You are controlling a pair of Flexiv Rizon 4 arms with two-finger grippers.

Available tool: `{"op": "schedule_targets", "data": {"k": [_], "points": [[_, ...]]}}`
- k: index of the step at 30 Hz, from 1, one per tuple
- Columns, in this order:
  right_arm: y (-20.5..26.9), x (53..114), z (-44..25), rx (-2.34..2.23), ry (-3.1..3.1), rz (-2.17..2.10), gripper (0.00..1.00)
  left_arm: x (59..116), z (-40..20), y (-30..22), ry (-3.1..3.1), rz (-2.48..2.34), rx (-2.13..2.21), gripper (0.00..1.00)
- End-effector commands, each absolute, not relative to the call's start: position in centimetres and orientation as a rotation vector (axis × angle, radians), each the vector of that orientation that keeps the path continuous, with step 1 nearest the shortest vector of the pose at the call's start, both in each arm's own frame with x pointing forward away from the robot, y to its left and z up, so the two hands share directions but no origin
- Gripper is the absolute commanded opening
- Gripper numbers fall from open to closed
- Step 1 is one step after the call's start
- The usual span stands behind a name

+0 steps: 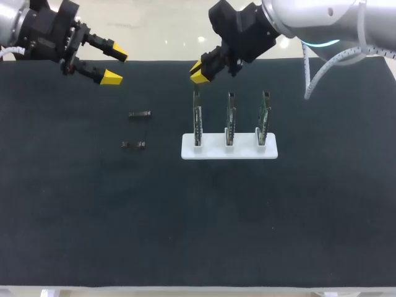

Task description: Pick up the optical module with the left hand, and insert it into the network port with the right hand.

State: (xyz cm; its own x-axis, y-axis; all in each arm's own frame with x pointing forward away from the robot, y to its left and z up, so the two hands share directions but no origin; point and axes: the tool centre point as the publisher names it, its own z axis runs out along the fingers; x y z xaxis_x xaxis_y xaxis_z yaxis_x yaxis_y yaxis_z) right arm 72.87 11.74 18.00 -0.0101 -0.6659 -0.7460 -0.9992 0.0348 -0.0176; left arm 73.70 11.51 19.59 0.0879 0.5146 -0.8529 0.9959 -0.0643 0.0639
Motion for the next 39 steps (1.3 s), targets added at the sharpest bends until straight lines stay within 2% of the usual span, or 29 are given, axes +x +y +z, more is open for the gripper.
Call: {"op": "schedule_targets", "data": {"k": [1,14,15,16,17,28,29,31,39], "points": [[11.8,72.8,17.8,-1.688,1.735,0.732,0.0,73.8,19.6,11.5,1.512,-0.874,1.672,1.0],[11.8,73.0,17.6,-1.669,1.72,0.725,0.0,73.8,19.6,11.5,1.512,-0.874,1.672,1.0],[11.8,73.0,17.7,-1.666,1.721,0.73,0.26,73.8,19.6,11.5,1.512,-0.874,1.672,1.0],[11.9,73.0,17.7,-1.663,1.721,0.731,0.95,73.8,19.6,11.5,1.512,-0.874,1.672,1.0],[11.9,73.0,17.7,-1.662,1.722,0.73,1.0,73.8,19.6,11.5,1.512,-0.874,1.672,1.0],[12.0,72.8,18.2,-1.63,1.749,0.724,1.0,73.8,19.6,11.5,1.512,-0.874,1.672,1.0],[12.0,72.8,18.2,-1.629,1.75,0.724,0.94,73.8,19.6,11.5,1.512,-0.874,1.672,1.0],[12.0,72.7,18.4,-1.63,1.762,0.719,0.0,73.8,19.6,11.5,1.512,-0.874,1.672,1.0],[11.9,72.6,19.2,-1.635,1.792,0.714,0.0,73.8,19.6,11.5,1.512,-0.874,1.672,1.0]]}}
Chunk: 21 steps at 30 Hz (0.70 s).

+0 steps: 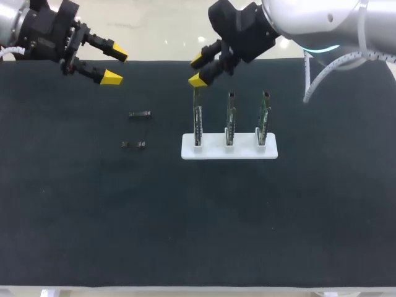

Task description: Pick up the optical module with the left hand, and insert it into the network port with the right hand.

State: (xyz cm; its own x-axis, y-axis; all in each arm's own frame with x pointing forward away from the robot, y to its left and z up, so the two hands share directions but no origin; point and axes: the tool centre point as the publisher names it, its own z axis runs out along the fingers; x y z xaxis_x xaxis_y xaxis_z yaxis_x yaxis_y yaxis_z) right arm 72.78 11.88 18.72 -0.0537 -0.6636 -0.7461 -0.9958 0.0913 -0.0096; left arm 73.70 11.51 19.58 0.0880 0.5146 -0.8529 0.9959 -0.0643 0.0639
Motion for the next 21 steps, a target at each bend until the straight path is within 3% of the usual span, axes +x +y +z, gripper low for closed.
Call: {"op": "schedule_targets", "data": {"k": [1,21], "points": [[11.88,72.59,19.35,-1.636,1.796,0.712,0.0,73.79,19.61,11.48,1.512,-0.874,1.672,1.0],[12.03,72.94,18.89,-1.652,1.792,0.7,0.0,73.79,19.61,11.48,1.512,-0.874,1.672,1.0]]}}
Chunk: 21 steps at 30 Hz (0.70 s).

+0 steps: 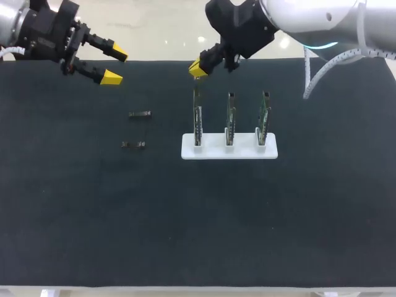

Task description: Pick up the optical module with the left hand, and insert it into the network port with the right hand.

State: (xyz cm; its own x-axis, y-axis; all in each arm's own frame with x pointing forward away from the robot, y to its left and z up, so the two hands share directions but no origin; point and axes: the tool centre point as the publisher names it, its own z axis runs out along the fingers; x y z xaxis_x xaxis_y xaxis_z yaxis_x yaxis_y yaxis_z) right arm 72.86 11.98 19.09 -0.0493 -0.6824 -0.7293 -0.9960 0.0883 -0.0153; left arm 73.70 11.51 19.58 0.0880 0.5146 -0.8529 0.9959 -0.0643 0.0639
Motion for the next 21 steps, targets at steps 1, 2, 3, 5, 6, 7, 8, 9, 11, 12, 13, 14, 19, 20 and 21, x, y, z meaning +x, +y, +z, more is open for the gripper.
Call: {"op": "schedule_targets", "data": {"k": [1,2,3,5,6,7,8,9,11,12,13,14,19,20,21], "points": [[12.0,72.9,18.8,-1.652,1.79,0.7,0.0,73.8,19.6,11.5,1.512,-0.874,1.672,1.0],[12.0,72.9,18.8,-1.652,1.789,0.701,0.0,73.8,19.6,11.5,1.512,-0.874,1.672,1.0],[12.0,72.9,18.7,-1.652,1.788,0.702,0.0,73.8,19.6,11.5,1.512,-0.874,1.672,1.0],[12.0,72.9,18.6,-1.652,1.787,0.703,0.0,73.8,19.6,11.5,1.512,-0.874,1.672,1.0],[11.9,72.9,18.6,-1.652,1.786,0.703,0.0,73.8,19.6,11.5,1.512,-0.874,1.672,1.0],[11.9,72.8,18.5,-1.651,1.785,0.704,0.0,73.8,19.6,11.5,1.512,-0.874,1.672,1.0],[11.9,72.8,18.4,-1.65,1.784,0.705,0.0,73.8,19.6,11.5,1.512,-0.874,1.672,1.0],[11.9,72.8,18.3,-1.65,1.782,0.705,0.0,73.8,19.6,11.5,1.512,-0.874,1.672,1.0],[11.9,72.8,18.2,-1.65,1.78,0.706,0.0,73.8,19.6,11.5,1.512,-0.874,1.672,1.0],[11.9,72.8,18.1,-1.65,1.779,0.706,0.0,73.8,19.6,11.5,1.512,-0.874,1.672,1.0],[11.9,72.8,18.0,-1.65,1.778,0.707,0.0,73.8,19.6,11.5,1.512,-0.874,1.672,1.0],[11.9,72.7,18.0,-1.649,1.777,0.707,0.0,73.8,19.6,11.5,1.512,-0.874,1.672,1.0],[11.9,72.7,17.5,-1.645,1.772,0.705,0.0,73.8,19.6,11.5,1.512,-0.874,1.672,1.0],[11.9,72.7,17.4,-1.645,1.771,0.705,0.0,73.8,19.6,11.5,1.512,-0.874,1.672,1.0],[11.9,72.7,17.3,-1.645,1.771,0.704,0.0,73.8,19.6,11.5,1.512,-0.874,1.672,1.0]]}}
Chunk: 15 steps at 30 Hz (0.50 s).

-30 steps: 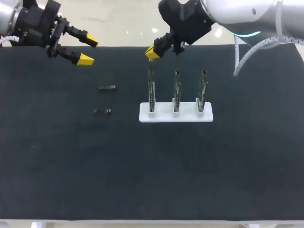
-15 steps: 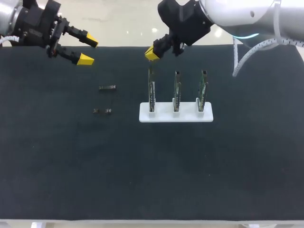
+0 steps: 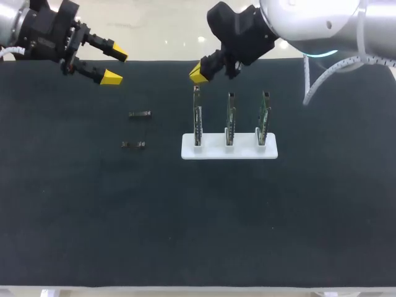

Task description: Pick up the optical module with the left hand, and insert it into the network port with the right hand.

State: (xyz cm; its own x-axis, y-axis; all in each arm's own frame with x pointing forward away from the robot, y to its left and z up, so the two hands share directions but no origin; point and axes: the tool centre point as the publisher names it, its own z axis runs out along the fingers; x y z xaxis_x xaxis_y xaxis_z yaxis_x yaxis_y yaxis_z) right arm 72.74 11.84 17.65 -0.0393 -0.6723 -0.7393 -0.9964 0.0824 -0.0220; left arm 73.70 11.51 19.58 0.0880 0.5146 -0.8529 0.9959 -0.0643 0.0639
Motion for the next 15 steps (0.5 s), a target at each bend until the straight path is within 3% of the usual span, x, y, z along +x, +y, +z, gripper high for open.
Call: {"op": "schedule_targets", "data": {"k": [1,15], "points": [[11.91,72.69,17.21,-1.645,1.769,0.704,0.0,73.79,19.61,11.48,1.512,-0.874,1.672,1.0],[11.7,72.73,16.25,-1.649,1.751,0.696,0.0,73.79,19.61,11.48,1.512,-0.874,1.672,1.0]]}}
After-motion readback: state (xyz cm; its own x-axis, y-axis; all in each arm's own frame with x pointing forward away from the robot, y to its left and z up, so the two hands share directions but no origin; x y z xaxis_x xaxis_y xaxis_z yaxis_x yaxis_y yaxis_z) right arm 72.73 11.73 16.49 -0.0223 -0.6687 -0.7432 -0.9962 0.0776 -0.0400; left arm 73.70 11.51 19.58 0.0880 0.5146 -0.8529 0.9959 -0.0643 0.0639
